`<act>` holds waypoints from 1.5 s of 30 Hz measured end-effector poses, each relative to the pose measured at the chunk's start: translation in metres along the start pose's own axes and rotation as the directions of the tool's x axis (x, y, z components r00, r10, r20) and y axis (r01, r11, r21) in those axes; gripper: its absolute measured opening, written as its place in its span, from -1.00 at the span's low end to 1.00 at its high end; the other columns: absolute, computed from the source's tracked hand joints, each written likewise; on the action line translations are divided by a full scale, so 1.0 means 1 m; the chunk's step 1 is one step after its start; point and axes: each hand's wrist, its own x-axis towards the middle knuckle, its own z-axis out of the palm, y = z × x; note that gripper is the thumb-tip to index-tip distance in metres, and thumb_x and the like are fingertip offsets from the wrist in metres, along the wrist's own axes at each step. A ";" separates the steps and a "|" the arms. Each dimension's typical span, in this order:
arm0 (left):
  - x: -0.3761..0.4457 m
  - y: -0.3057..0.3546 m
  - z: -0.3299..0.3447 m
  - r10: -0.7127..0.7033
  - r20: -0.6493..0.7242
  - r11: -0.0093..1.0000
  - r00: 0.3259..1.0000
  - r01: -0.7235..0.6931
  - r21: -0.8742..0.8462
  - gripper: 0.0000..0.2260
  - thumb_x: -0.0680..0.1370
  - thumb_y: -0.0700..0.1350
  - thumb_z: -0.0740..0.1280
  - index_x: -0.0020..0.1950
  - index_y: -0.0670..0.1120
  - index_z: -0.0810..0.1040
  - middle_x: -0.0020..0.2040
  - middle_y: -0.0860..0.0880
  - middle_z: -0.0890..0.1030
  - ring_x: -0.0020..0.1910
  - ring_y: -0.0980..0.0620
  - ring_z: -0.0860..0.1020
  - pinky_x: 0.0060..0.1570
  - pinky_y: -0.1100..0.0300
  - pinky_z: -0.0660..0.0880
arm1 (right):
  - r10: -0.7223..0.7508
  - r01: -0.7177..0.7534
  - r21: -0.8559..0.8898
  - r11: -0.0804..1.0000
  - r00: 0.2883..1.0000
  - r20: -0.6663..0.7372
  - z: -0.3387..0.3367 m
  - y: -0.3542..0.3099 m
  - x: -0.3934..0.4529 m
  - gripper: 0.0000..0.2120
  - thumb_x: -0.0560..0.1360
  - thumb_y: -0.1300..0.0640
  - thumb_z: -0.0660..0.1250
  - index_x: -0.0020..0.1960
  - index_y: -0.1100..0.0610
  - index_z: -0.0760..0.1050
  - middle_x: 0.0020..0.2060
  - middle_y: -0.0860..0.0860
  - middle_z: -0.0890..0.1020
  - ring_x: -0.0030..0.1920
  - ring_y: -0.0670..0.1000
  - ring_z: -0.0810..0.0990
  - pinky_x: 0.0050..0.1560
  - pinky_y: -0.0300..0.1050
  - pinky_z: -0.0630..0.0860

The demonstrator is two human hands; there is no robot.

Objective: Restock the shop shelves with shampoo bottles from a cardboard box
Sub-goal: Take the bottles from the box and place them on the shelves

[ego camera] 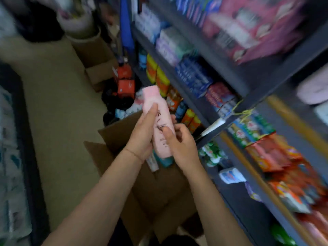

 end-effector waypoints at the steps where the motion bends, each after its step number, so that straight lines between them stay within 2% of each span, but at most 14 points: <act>1: -0.013 0.016 0.031 0.040 0.059 0.999 0.997 -0.041 0.019 -0.46 0.57 0.16 0.25 0.36 -0.23 0.49 -0.02 -0.20 0.68 -0.12 -0.09 0.66 -0.03 0.00 0.63 | -0.071 0.072 0.026 0.997 0.997 -0.033 -0.018 -0.024 -0.008 -0.85 0.57 -0.03 0.34 -0.02 0.05 0.52 -0.14 -0.03 0.67 -0.17 -0.17 0.63 -0.18 -0.26 0.53; 6: -0.086 0.064 0.166 0.186 0.378 0.970 0.907 -0.231 0.078 -0.42 0.44 0.21 0.26 0.26 -0.18 0.54 -0.09 -0.11 0.70 -0.18 -0.01 0.66 -0.11 0.09 0.63 | -0.323 0.330 0.025 0.944 0.936 -0.141 -0.120 -0.124 -0.064 -0.87 0.53 0.02 0.40 -0.06 0.08 0.56 -0.22 0.01 0.65 -0.20 -0.09 0.60 -0.18 -0.15 0.52; 8: -0.115 0.071 0.213 0.206 0.501 0.958 0.841 -0.277 0.073 -0.51 0.45 0.18 0.30 0.21 -0.14 0.58 -0.08 -0.10 0.69 -0.16 -0.01 0.66 -0.12 0.10 0.63 | -0.401 0.400 -0.039 0.915 0.900 -0.172 -0.165 -0.155 -0.091 -0.86 0.48 0.06 0.48 -0.04 0.07 0.56 -0.25 -0.06 0.64 -0.23 -0.09 0.58 -0.21 -0.16 0.52; 13: -0.166 0.068 0.321 0.227 0.715 0.891 0.662 -0.437 0.121 -0.57 0.52 0.12 0.32 0.28 -0.11 0.55 0.00 -0.13 0.66 -0.04 -0.06 0.64 -0.02 0.03 0.62 | -0.504 0.483 -0.144 0.864 0.814 -0.289 -0.268 -0.205 -0.150 -0.72 0.39 0.14 0.55 0.06 0.01 0.58 -0.07 -0.05 0.70 -0.06 -0.06 0.66 -0.04 -0.08 0.61; 17: -0.193 0.058 0.394 0.203 0.798 0.842 0.568 -0.518 0.155 -0.41 0.58 0.35 -0.02 0.24 0.01 0.59 0.22 -0.08 0.65 0.24 -0.01 0.59 0.29 -0.04 0.49 | -0.600 0.535 -0.280 0.797 0.652 -0.464 -0.334 -0.218 -0.183 -0.66 0.37 0.12 0.55 0.09 -0.05 0.57 -0.03 -0.04 0.68 0.01 0.02 0.65 0.06 0.18 0.58; 19: -0.201 0.046 0.425 0.256 0.798 0.790 0.546 -0.594 0.153 -0.46 0.68 0.21 -0.07 0.16 -0.01 0.64 0.18 -0.05 0.68 0.22 0.02 0.60 0.27 0.03 0.48 | -0.636 0.537 -0.358 0.764 0.535 -0.556 -0.363 -0.221 -0.204 -0.66 0.38 0.10 0.54 0.10 -0.09 0.55 0.00 -0.04 0.66 0.03 0.01 0.63 0.07 0.14 0.57; 21: -0.197 0.029 0.448 0.345 0.781 0.639 0.521 -0.739 0.211 -0.68 0.70 0.00 0.13 0.06 0.00 0.68 0.05 0.08 0.70 0.12 0.16 0.61 0.20 0.22 0.47 | -0.658 0.519 -0.425 0.741 0.437 -0.613 -0.386 -0.224 -0.223 -0.67 0.39 0.08 0.53 0.10 -0.14 0.53 -0.01 -0.04 0.65 0.03 0.02 0.61 0.07 0.08 0.57; 23: -0.180 0.007 0.461 0.384 0.826 0.373 0.412 -0.888 0.270 -0.82 0.65 -0.08 0.25 0.07 0.01 0.66 -0.02 0.22 0.62 0.08 0.21 0.53 0.20 0.30 0.40 | -0.672 0.490 -0.478 0.729 0.379 -0.636 -0.405 -0.228 -0.240 -0.71 0.42 0.08 0.52 0.07 -0.12 0.52 -0.05 -0.06 0.64 -0.02 0.01 0.61 0.02 -0.03 0.57; 25: -0.162 -0.014 0.466 0.372 0.899 0.007 0.233 -0.969 0.248 -0.81 0.59 0.07 0.27 0.01 0.05 0.66 -0.08 0.25 0.57 0.01 0.26 0.38 0.21 0.14 0.28 | -0.679 0.436 -0.528 0.729 0.354 -0.644 -0.422 -0.233 -0.252 -0.74 0.43 0.09 0.51 0.06 -0.07 0.52 -0.08 -0.09 0.64 -0.07 -0.04 0.60 -0.08 -0.22 0.54; 27: -0.154 -0.022 0.468 0.368 0.917 -0.151 0.152 -0.964 0.220 -0.79 0.53 0.19 0.27 -0.08 0.11 0.60 -0.12 0.27 0.55 -0.06 0.25 0.31 0.12 0.15 0.18 | -0.662 0.371 -0.550 0.749 0.366 -0.654 -0.437 -0.236 -0.258 -0.73 0.43 0.08 0.51 0.06 -0.05 0.52 -0.10 -0.12 0.63 -0.13 -0.13 0.57 -0.19 -0.39 0.45; 34: -0.157 -0.021 0.470 0.396 0.905 -0.126 0.158 -0.967 0.223 -0.88 0.54 0.11 0.37 -0.15 0.12 0.54 -0.12 0.20 0.58 -0.03 0.14 0.36 0.15 0.14 0.15 | -0.497 0.099 -0.518 0.849 0.482 -0.722 -0.476 -0.236 -0.257 -0.67 0.44 0.06 0.50 0.14 0.03 0.47 -0.14 -0.14 0.59 -0.14 -0.16 0.58 -0.18 -0.23 0.56; 38: -0.157 -0.022 0.470 0.404 0.900 -0.123 0.166 -0.965 0.233 -0.87 0.55 0.12 0.37 -0.15 0.13 0.53 -0.11 0.19 0.60 0.02 0.09 0.38 0.20 0.14 0.14 | -0.462 0.025 -0.505 0.863 0.445 -0.767 -0.484 -0.236 -0.247 -0.64 0.45 0.05 0.49 0.15 0.12 0.45 -0.10 -0.05 0.58 -0.10 -0.02 0.57 -0.18 -0.15 0.53; 42: -0.157 -0.024 0.470 0.403 0.900 -0.127 0.164 -0.964 0.232 -0.72 0.48 0.29 0.20 -0.16 0.13 0.53 -0.14 0.21 0.57 0.01 0.11 0.38 0.21 0.15 0.13 | -0.432 -0.091 -0.502 0.860 0.392 -0.812 -0.489 -0.239 -0.239 -0.60 0.45 -0.01 0.48 0.13 0.16 0.41 0.02 0.11 0.59 0.00 0.14 0.58 0.00 0.10 0.56; 45: -0.157 -0.024 0.470 0.415 0.895 -0.133 0.165 -0.962 0.239 -0.79 0.54 0.19 0.28 -0.15 0.09 0.54 -0.16 0.20 0.55 0.00 0.11 0.35 0.26 0.10 0.16 | -0.441 -0.101 -0.514 0.852 0.391 -0.808 -0.487 -0.241 -0.238 -0.60 0.47 0.02 0.47 0.15 0.18 0.39 0.02 0.10 0.60 0.00 0.13 0.59 -0.04 0.06 0.55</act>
